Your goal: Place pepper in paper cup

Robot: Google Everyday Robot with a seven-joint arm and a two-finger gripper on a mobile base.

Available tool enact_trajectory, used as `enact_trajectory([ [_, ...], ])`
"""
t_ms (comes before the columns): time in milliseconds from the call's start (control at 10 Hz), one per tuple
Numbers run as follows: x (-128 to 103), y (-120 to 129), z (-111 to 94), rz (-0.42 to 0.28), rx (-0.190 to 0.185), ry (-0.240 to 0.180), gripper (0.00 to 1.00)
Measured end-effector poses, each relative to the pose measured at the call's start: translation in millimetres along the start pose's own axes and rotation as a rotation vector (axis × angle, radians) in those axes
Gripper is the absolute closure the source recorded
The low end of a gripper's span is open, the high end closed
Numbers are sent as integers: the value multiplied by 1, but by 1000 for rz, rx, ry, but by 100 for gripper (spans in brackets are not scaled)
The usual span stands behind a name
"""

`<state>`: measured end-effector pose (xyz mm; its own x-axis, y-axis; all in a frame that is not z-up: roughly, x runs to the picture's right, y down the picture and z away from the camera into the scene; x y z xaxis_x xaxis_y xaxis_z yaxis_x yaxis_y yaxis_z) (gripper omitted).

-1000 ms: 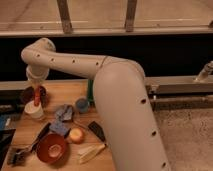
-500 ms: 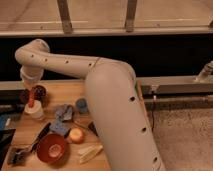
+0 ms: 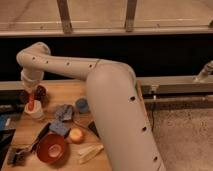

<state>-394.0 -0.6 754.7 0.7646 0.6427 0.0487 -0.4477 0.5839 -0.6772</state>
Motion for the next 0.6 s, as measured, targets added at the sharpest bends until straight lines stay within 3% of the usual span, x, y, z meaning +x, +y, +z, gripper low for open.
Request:
enact_trajectory([
  [300, 4, 1, -1, 6, -5, 1, 39],
  [500, 4, 0, -3, 7, -5, -3, 22],
  [600, 3, 0, -5, 5, -3, -5, 20],
])
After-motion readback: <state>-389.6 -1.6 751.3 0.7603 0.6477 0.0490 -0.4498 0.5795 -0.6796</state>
